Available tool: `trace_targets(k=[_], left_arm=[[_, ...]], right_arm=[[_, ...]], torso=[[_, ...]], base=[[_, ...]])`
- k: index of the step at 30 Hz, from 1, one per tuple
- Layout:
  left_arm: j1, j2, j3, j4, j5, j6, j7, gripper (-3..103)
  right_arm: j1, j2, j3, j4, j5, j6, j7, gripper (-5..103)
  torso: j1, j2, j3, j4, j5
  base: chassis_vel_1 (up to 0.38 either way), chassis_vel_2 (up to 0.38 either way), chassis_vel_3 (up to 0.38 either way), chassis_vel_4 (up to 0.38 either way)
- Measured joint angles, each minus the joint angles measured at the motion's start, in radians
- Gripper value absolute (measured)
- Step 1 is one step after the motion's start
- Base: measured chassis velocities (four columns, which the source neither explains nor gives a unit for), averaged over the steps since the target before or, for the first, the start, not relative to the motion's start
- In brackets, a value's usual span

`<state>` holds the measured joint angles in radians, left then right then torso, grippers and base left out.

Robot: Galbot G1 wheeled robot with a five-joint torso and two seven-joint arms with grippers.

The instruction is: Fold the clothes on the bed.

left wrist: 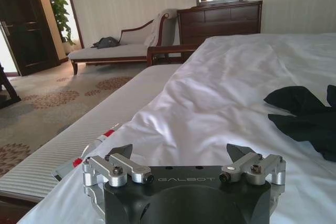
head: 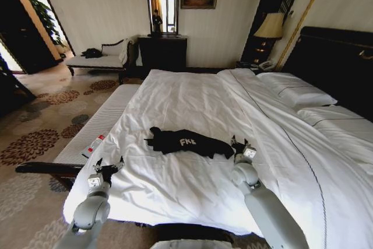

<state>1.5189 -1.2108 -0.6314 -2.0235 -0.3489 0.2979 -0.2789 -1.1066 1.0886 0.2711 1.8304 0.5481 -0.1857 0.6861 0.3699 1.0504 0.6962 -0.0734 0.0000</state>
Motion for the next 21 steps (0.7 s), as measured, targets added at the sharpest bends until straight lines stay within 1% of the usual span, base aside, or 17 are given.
trace_targets(k=[1, 2, 4, 6, 7, 8, 10, 12, 13, 14, 15, 16, 19, 21], left_arm=[[0.000, 0.000, 0.001, 0.001, 0.001, 0.000, 0.000, 100], [0.000, 0.000, 0.001, 0.001, 0.001, 0.000, 0.000, 100], [-0.001, 0.000, 0.002, 0.002, 0.003, 0.002, -0.001, 100], [-0.002, 0.002, 0.003, 0.002, 0.004, 0.005, -0.001, 100], [-0.002, 0.003, 0.003, 0.002, 0.005, 0.006, -0.001, 100], [-0.002, 0.003, 0.003, 0.002, 0.005, 0.006, -0.001, 100], [-0.002, 0.003, 0.000, 0.002, 0.005, 0.007, -0.002, 100], [0.001, 0.003, -0.005, 0.002, 0.006, 0.007, -0.005, 100], [0.001, 0.003, -0.005, 0.002, 0.006, 0.007, -0.005, 100], [0.002, 0.003, -0.006, 0.002, 0.006, 0.007, -0.005, 100], [0.004, 0.003, -0.011, 0.002, 0.006, 0.007, -0.007, 100], [0.004, 0.003, -0.011, 0.002, 0.006, 0.007, -0.007, 100], [0.005, 0.004, -0.016, 0.002, 0.006, 0.007, -0.009, 100], [0.005, 0.004, -0.016, 0.002, 0.006, 0.007, -0.009, 100]], right_arm=[[-0.002, -0.013, -0.025, 0.002, -0.016, 0.008, -0.016, 78], [-0.002, -0.013, -0.025, 0.002, -0.016, 0.008, -0.016, 78], [-0.001, -0.033, -0.071, 0.004, -0.032, 0.014, -0.030, 88], [0.016, -0.080, -0.181, 0.003, -0.063, 0.014, -0.036, 97], [0.027, -0.096, -0.226, 0.003, -0.079, 0.013, -0.040, 97], [0.027, -0.096, -0.226, 0.003, -0.079, 0.013, -0.040, 97], [0.052, -0.122, -0.315, 0.000, -0.126, 0.012, -0.055, 100], [0.079, -0.139, -0.400, -0.016, -0.221, 0.014, -0.075, 100], [0.079, -0.139, -0.400, -0.016, -0.221, 0.014, -0.075, 100], [0.085, -0.142, -0.419, -0.022, -0.249, 0.015, -0.078, 100], [0.104, -0.145, -0.468, -0.048, -0.319, 0.016, -0.084, 100], [0.104, -0.145, -0.468, -0.048, -0.319, 0.016, -0.084, 100], [0.132, -0.141, -0.508, -0.107, -0.423, 0.016, -0.085, 100], [0.136, -0.140, -0.508, -0.115, -0.440, 0.016, -0.085, 100]], torso=[[0.000, 0.000, 0.000, 0.0000, 0.0001], [0.000, 0.000, 0.000, 0.0000, 0.0001], [0.000, 0.000, 0.000, 0.0001, 0.0000], [0.000, 0.000, 0.000, 0.0002, 0.0000], [0.000, 0.000, 0.000, 0.0002, 0.0000], [0.000, 0.000, 0.000, 0.0002, 0.0000], [0.000, 0.000, 0.000, 0.0002, 0.0000], [0.000, 0.000, 0.000, 0.0003, 0.0000], [0.000, 0.000, 0.000, 0.0003, 0.0000], [0.000, 0.000, 0.000, 0.0002, 0.0000], [0.000, 0.000, 0.000, 0.0002, -0.0001], [0.000, 0.000, 0.000, 0.0002, -0.0001], [0.000, 0.000, 0.000, 0.0002, 0.0000], [0.000, 0.000, 0.000, 0.0002, 0.0001]], base=[[0.000, 0.000, 0.000, 0.000], [0.000, 0.000, 0.000, 0.000], [0.000, 0.000, 0.000, 0.000], [0.000, 0.000, 0.000, 0.000], [0.000, 0.000, 0.000, 0.000], [0.000, 0.000, 0.000, 0.000], [0.000, 0.000, 0.000, 0.000], [0.000, 0.000, 0.000, 0.000], [0.000, 0.000, 0.000, 0.000], [0.000, 0.000, 0.000, 0.000], [0.000, 0.000, 0.000, 0.000], [0.000, 0.000, 0.000, 0.000], [0.000, 0.000, 0.000, 0.000], [0.000, 0.000, 0.000, 0.000]])
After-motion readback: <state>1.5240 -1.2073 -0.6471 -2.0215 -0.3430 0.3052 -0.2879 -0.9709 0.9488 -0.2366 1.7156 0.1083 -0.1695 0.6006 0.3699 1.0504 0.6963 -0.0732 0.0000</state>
